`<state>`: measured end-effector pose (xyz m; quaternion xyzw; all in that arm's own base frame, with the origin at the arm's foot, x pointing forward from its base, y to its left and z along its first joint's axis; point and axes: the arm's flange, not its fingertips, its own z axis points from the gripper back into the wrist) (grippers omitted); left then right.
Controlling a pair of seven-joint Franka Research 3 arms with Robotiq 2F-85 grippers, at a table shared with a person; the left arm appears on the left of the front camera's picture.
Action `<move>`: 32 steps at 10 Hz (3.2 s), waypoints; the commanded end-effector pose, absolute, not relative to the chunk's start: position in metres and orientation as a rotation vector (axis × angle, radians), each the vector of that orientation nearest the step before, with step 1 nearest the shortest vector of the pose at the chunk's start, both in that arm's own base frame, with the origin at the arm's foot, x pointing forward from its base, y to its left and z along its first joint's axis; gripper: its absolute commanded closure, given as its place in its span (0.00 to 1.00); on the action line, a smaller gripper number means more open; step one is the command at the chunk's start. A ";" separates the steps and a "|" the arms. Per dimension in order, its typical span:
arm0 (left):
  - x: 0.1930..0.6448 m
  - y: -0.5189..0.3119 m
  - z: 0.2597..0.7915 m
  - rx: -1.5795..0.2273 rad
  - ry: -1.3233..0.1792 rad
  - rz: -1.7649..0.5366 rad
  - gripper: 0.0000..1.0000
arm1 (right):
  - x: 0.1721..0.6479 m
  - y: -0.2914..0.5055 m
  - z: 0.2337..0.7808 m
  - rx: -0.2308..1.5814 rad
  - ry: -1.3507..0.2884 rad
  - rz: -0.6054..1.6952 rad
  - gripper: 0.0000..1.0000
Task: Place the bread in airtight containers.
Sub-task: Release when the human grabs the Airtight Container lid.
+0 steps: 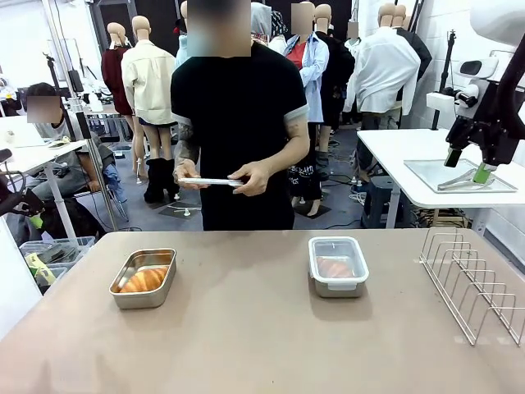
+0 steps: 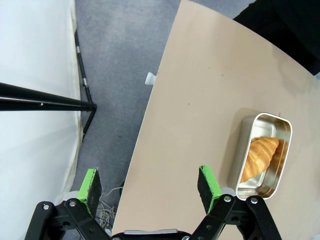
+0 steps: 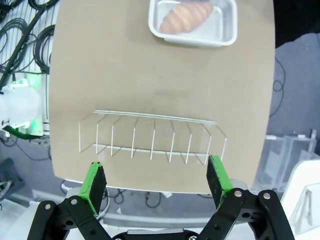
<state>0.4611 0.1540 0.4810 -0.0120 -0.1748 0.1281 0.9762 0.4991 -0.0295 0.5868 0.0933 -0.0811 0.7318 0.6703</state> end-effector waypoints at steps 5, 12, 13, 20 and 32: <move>0.459 0.155 0.481 -0.002 -0.354 0.259 0.00 | 0.498 -0.030 0.586 0.206 -0.172 1.653 0.00; 0.459 0.155 0.481 -0.002 -0.354 0.259 0.00 | 0.498 -0.030 0.586 0.206 -0.172 1.653 0.00; 0.459 0.155 0.481 -0.002 -0.354 0.259 0.00 | 0.498 -0.030 0.586 0.206 -0.172 1.653 0.00; 0.459 0.155 0.481 -0.002 -0.354 0.259 0.00 | 0.498 -0.030 0.586 0.206 -0.172 1.653 0.00; 0.459 0.155 0.481 -0.002 -0.354 0.259 0.00 | 0.498 -0.030 0.586 0.206 -0.172 1.653 0.00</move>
